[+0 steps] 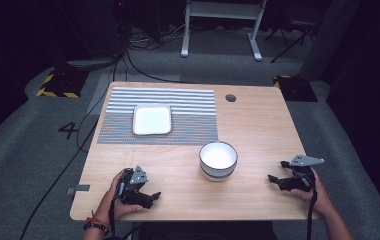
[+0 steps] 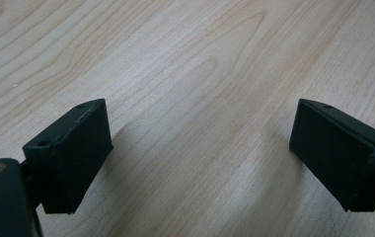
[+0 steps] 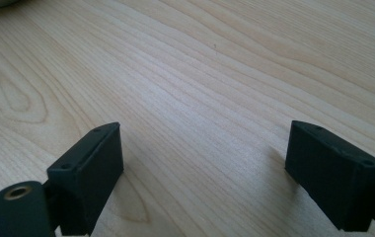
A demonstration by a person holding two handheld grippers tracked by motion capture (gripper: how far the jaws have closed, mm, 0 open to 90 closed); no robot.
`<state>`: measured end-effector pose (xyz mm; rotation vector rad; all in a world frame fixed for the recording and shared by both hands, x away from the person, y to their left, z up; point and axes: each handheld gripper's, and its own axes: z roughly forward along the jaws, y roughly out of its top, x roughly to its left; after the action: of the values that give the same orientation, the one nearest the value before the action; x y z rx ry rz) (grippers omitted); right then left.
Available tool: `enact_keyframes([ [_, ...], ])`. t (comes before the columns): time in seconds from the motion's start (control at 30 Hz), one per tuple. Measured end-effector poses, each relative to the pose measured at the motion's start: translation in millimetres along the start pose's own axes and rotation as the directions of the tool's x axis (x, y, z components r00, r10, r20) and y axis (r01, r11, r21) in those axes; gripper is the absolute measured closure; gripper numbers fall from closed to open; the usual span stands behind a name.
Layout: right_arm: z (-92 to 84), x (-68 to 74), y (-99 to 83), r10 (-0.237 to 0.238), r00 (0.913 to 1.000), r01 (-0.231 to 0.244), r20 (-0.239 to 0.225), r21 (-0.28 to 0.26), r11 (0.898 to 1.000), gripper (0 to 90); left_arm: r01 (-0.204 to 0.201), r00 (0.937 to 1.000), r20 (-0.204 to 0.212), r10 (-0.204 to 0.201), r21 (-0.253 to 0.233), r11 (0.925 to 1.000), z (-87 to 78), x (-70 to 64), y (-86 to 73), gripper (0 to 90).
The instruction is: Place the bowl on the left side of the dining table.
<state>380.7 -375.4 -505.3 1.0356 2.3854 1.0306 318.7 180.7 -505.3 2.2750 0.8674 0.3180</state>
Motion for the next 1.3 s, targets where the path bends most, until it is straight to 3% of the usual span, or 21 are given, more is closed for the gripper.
enact_keyframes([
  [0.73, -0.1, 0.0, 0.1, 0.0, 1.0, 0.0, 0.0, 0.001, 1.0, 14.6, 0.001, 1.0, -0.003, -0.001, -0.003, 1.0, 0.1, -0.2, -0.1, 9.1],
  [1.0, 0.0, 0.0, 0.0, -0.001, 1.0, 0.001, 0.001, 0.0, 1.0, 14.7, 0.006, 0.9999, 0.014, -0.006, 0.006, 1.0, -0.5, -0.3, -0.5, 9.2],
  [1.13, 0.0, 0.0, 0.1, -0.001, 1.0, 0.001, 0.0, 0.001, 1.0, 14.7, 0.002, 0.9998, 0.022, -0.002, -0.006, 1.0, -1.1, -1.4, 0.1, 15.4],
  [1.3, -0.1, 0.0, 0.1, 0.0, 1.0, 0.0, 0.0, 0.001, 1.0, 14.6, -0.021, 0.9997, 0.012, 0.021, 0.011, 0.9997, -1.4, -3.4, 3.6, 16.2],
])
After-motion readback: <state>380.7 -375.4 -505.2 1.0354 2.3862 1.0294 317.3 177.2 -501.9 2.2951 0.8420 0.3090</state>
